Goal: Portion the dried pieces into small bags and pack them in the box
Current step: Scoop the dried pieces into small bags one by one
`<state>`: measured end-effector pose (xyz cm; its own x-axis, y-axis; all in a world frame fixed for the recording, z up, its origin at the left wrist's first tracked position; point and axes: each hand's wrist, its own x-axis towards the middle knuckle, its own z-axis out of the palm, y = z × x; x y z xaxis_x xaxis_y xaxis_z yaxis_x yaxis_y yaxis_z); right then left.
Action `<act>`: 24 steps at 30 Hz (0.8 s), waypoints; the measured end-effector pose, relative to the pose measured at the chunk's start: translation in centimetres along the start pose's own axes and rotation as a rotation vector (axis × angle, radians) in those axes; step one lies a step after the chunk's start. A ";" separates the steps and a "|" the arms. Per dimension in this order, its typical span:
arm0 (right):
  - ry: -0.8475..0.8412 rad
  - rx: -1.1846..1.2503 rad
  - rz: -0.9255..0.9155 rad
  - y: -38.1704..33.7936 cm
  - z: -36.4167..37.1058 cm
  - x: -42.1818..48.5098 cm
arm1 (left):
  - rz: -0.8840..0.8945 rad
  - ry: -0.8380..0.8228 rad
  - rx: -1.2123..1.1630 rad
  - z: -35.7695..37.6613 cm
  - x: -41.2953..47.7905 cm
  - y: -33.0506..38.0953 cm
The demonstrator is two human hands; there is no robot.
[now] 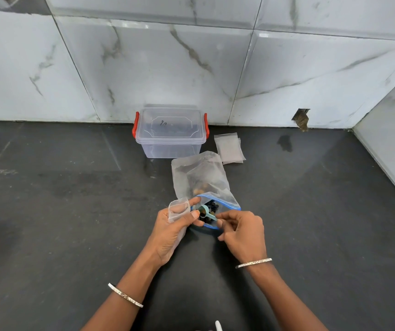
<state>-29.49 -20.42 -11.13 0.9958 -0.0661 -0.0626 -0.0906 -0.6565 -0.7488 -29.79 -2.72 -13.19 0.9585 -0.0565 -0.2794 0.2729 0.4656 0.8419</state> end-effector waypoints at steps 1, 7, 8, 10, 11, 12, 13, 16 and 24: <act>0.046 -0.122 -0.101 0.1 0.4 -0.2 | -0.001 0.000 -0.002 0.1 0.0 0.0; 0.056 -0.218 -0.090 -0.1 1.5 -0.7 | 0.006 -0.007 -0.037 0.3 0.2 0.2; 0.016 -0.046 0.026 -0.2 1.3 -0.4 | 0.006 -0.006 -0.024 0.2 0.2 0.2; -0.038 0.244 0.239 -0.5 0.6 0.1 | 0.006 -0.004 0.005 -0.1 0.2 0.1; -0.047 0.334 0.300 -0.6 0.3 0.1 | 0.010 -0.005 0.025 -0.2 0.1 0.0; -0.051 0.408 0.343 -0.7 0.0 0.1 | 0.017 -0.009 0.053 -0.2 0.1 0.0; -0.055 0.473 0.377 -0.8 -0.2 0.1 | 0.020 -0.013 0.083 -0.1 0.0 0.0; -0.084 0.659 0.476 -0.8 -0.9 0.0 | 0.025 -0.027 0.171 0.3 -0.5 0.4; -0.123 0.834 0.604 -1.0 -3.3 -1.5 | 0.050 0.008 0.446 -0.2 -0.7 0.8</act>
<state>-30.93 -22.19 -8.10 0.7849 -0.1035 -0.6110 -0.5868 0.1929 -0.7865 -30.28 -2.15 -12.38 0.9712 -0.0357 -0.2355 0.2369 0.0413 0.9707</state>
